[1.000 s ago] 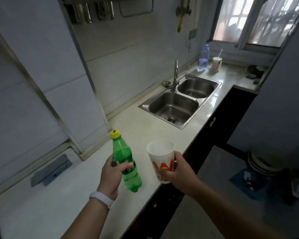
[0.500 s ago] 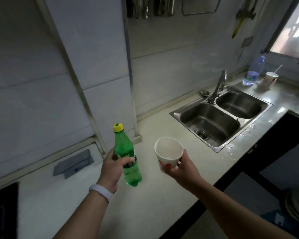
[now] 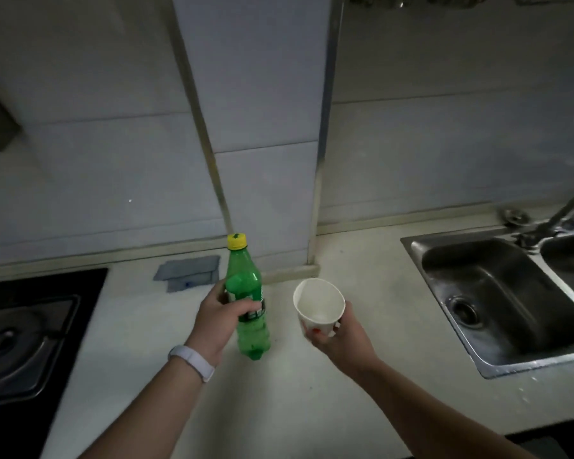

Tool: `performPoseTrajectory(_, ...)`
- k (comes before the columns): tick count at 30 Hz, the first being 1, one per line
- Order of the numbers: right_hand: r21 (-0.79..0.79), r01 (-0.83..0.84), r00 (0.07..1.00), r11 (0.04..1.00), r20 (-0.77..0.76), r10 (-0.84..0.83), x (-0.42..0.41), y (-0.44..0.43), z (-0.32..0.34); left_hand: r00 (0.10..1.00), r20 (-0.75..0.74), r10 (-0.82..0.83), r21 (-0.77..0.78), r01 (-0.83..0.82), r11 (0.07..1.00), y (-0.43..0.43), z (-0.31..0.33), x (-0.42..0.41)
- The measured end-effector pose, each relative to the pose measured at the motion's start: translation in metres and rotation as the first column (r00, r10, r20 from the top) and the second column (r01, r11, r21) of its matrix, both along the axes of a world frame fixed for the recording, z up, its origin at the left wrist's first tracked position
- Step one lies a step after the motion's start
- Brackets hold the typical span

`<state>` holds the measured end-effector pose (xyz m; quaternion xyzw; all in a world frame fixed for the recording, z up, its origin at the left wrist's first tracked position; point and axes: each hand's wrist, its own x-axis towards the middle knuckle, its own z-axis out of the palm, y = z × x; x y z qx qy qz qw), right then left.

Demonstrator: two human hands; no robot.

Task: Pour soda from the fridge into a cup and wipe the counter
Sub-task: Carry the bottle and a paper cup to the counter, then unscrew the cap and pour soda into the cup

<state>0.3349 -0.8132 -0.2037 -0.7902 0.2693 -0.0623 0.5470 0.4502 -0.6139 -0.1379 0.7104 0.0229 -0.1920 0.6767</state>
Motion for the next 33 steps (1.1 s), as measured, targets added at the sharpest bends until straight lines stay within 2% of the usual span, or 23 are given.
performPoseTrajectory(6, 0.024, -0.169, 0.981, 0.985, -0.089, 0.171, 0.007, -0.037, -0.031, 0.995, 0.027, 0.099, 0.055, -0.101, 0.993, -0.020, 0.002, -0.016)
performPoseTrajectory(15, 0.053, -0.326, 0.940, 0.944, -0.089, 0.330, 0.015, -0.048, -0.052, 0.979, 0.006, 0.204, 0.163, -0.202, 0.966, -0.027, -0.008, -0.046)
performPoseTrajectory(28, 0.090, -0.319, 0.936, 0.944, -0.125, 0.328, 0.008, -0.043, -0.068, 0.991, -0.022, 0.132, 0.209, -0.124, 0.970, -0.027, -0.014, -0.052)
performPoseTrajectory(33, 0.094, -0.346, 0.915, 0.934, -0.185, 0.358, 0.003, -0.050, -0.067, 0.996, -0.012, 0.089, 0.201, -0.085, 0.976, -0.028, -0.015, -0.048)
